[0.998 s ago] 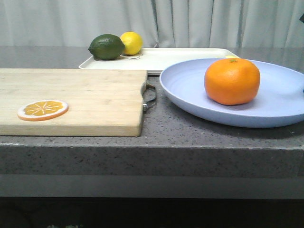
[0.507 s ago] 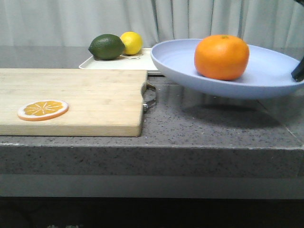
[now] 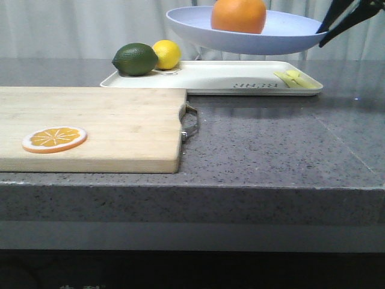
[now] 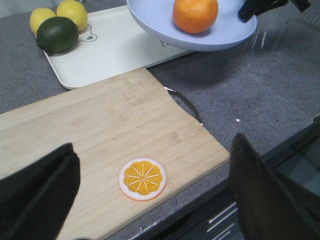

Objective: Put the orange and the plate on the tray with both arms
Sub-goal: 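Lift the plate by its rim with the right gripper toward the tray, then lower the plate onto the white tray and open the right gripper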

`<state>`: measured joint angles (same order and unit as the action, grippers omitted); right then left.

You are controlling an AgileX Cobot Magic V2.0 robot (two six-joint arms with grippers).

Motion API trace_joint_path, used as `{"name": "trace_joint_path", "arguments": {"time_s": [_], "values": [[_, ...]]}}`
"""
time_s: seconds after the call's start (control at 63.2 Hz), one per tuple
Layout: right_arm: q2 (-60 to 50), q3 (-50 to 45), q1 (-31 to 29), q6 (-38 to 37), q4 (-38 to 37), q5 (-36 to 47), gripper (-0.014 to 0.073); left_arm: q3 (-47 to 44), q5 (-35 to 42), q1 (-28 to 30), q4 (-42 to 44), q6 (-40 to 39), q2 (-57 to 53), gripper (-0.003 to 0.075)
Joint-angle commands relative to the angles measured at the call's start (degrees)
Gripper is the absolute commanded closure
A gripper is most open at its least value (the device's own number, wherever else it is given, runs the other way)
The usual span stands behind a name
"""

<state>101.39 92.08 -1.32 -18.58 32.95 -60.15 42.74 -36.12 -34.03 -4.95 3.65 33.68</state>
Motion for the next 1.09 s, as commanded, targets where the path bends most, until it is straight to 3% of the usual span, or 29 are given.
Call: {"name": "trace_joint_path", "arguments": {"time_s": [0.0, 0.174, 0.491, 1.077], "values": [[1.27, 7.45, 1.03, -3.76, 1.39, 1.16, 0.0664, 1.54, 4.36, 0.16, -0.23, -0.51, 0.07, 0.0130], [9.68, 18.17, 2.50, -9.37, -0.80, 0.44, 0.0664, 1.54, 4.36, 0.16, -0.23, -0.51, 0.07, 0.0130], [21.50, 32.49, 3.69, -12.84, -0.89, -3.96, 0.0664, 1.54, 4.36, 0.16, -0.23, -0.51, 0.07, 0.0130], [23.01, 33.84, 3.69, -13.13, -0.54, -4.31, 0.0664, 1.54, 4.36, 0.16, -0.23, -0.51, 0.07, 0.0130]]}}
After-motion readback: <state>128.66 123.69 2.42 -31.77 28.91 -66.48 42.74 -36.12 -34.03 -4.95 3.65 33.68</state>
